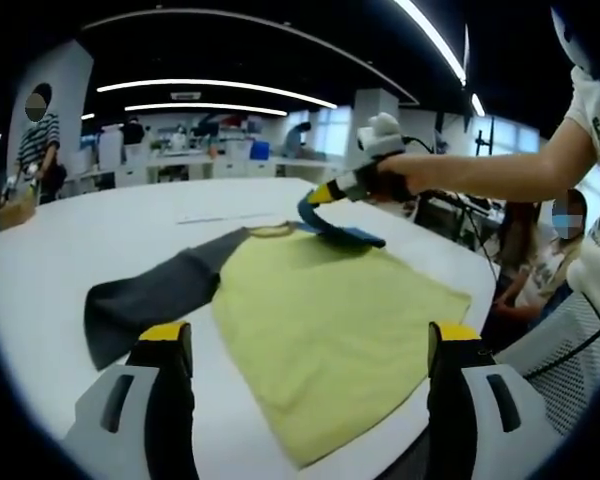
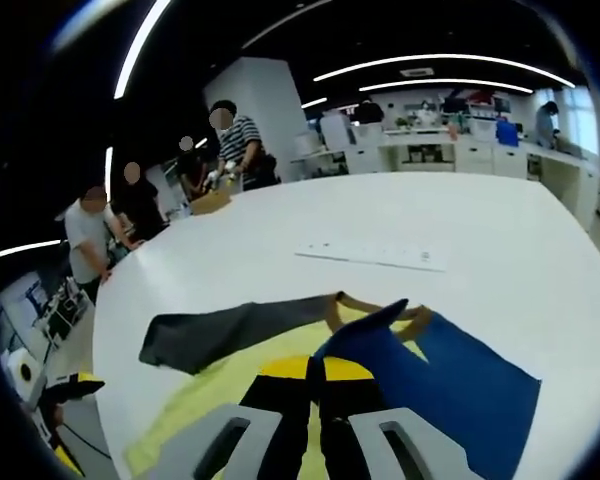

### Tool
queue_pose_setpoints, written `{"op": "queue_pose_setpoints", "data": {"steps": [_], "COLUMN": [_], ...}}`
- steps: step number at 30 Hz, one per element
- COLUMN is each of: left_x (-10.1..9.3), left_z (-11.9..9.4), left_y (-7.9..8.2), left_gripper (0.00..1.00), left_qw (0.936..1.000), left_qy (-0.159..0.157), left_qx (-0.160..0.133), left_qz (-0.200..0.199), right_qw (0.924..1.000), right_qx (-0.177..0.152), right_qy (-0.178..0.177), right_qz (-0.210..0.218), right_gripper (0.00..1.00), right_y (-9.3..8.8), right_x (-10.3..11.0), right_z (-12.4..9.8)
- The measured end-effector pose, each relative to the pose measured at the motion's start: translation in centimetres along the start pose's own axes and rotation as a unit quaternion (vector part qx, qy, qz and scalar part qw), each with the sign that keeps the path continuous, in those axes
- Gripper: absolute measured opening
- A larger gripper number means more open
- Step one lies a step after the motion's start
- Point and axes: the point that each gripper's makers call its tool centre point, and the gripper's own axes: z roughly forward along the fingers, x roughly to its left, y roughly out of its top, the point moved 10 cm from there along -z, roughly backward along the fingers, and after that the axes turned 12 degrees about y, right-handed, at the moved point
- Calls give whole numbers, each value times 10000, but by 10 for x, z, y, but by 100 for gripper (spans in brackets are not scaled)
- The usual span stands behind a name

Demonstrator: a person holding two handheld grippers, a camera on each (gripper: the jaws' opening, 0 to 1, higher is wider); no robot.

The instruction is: Fold the garment on the visible template until the final outline fits inside the template.

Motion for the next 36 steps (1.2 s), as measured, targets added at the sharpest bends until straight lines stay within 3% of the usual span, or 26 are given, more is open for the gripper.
{"op": "queue_pose_setpoints", "data": {"steps": [26, 36], "left_x": [-1, 3], "left_z": [1, 1], "left_y": [2, 1], "left_gripper": [94, 94], "left_qw": [9999, 9999], "left_qy": [50, 62], "left_qx": [59, 60], "left_qz": [110, 116], "right_qw": [9986, 9963], "right_qx": [7, 205], "right_qy": [472, 681], "right_qz": [-229, -493], "right_gripper": [0, 0], "right_y": [17, 11], "right_x": [39, 53], "right_z": [37, 49]}}
